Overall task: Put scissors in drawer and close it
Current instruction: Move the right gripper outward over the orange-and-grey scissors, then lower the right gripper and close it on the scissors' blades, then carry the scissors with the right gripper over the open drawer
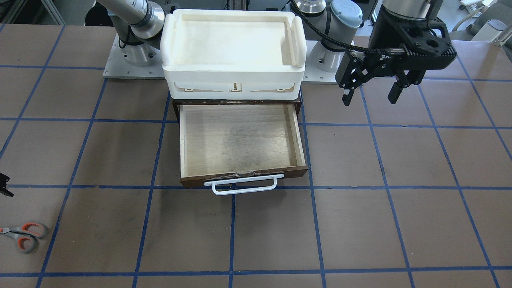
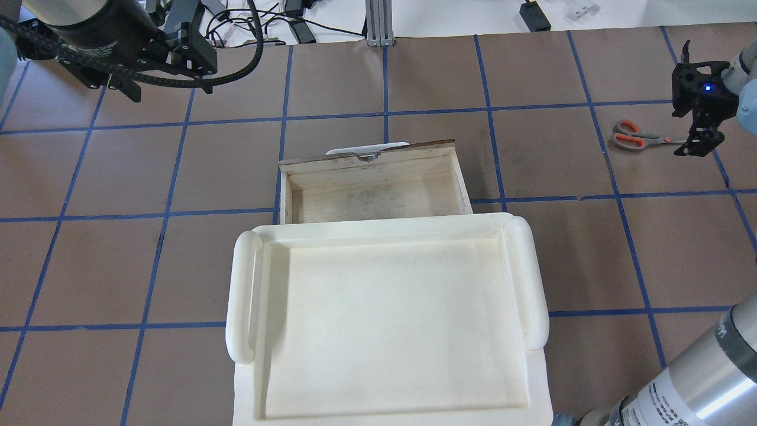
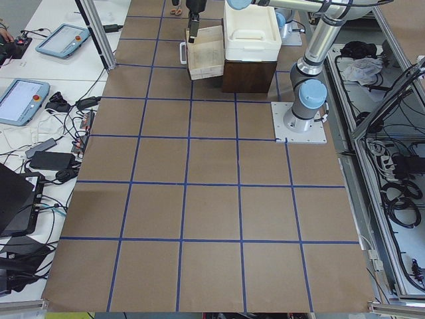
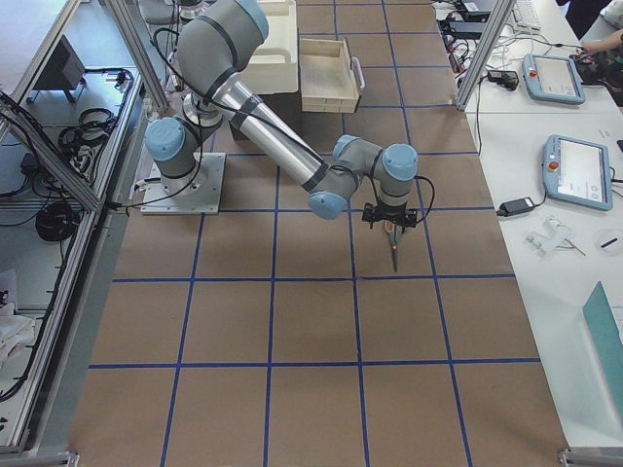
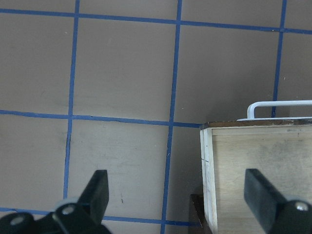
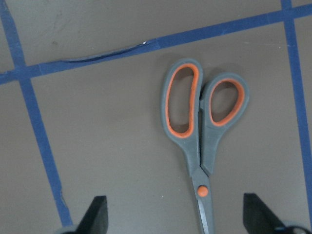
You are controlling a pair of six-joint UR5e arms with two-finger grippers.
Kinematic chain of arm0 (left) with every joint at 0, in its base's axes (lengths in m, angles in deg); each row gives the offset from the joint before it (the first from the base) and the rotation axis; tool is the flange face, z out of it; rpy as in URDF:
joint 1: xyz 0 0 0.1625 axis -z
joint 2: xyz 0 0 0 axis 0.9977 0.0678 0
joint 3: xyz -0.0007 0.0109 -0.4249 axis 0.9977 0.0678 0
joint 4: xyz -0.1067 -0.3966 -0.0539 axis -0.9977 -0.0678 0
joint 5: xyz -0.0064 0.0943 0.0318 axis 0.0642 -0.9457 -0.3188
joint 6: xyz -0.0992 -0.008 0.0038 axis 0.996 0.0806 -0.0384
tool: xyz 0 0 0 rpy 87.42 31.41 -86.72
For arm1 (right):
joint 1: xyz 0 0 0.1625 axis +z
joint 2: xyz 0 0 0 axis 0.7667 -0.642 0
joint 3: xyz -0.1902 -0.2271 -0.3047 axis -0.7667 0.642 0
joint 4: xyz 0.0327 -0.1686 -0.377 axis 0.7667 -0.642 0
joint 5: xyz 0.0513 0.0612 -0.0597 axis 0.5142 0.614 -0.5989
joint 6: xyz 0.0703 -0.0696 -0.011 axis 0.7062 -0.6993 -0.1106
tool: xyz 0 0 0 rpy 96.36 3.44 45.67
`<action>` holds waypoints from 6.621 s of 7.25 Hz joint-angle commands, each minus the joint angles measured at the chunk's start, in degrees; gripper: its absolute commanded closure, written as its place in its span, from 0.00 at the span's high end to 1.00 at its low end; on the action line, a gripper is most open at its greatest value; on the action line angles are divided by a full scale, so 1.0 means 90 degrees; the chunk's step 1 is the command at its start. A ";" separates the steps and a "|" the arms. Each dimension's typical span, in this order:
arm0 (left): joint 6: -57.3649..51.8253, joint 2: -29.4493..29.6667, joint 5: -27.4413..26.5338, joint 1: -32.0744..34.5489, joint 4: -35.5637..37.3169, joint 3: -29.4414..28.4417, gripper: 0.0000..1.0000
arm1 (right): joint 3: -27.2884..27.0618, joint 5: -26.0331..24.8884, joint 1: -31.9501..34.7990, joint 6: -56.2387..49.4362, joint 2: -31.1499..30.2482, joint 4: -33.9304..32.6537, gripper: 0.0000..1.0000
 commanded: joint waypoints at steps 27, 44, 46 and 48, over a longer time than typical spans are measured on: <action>-0.0003 0.0010 0.0000 0.0000 0.0010 0.0000 1.00 | 0.0704 -0.0590 0.1862 0.0672 -0.1599 0.2568 0.00; 0.0007 0.0000 0.0009 0.0000 0.0019 0.0000 1.00 | 0.0000 0.0094 0.5995 0.3963 -0.1135 0.2044 0.43; 0.0007 0.0000 0.0000 0.0000 0.0019 0.0000 1.00 | 0.0010 0.0229 0.6005 0.3975 -0.1163 0.1975 1.00; -0.0003 -0.0010 -0.0020 0.0000 0.0019 0.0000 1.00 | 0.0098 0.0133 0.5918 0.4790 -0.1686 0.2032 1.00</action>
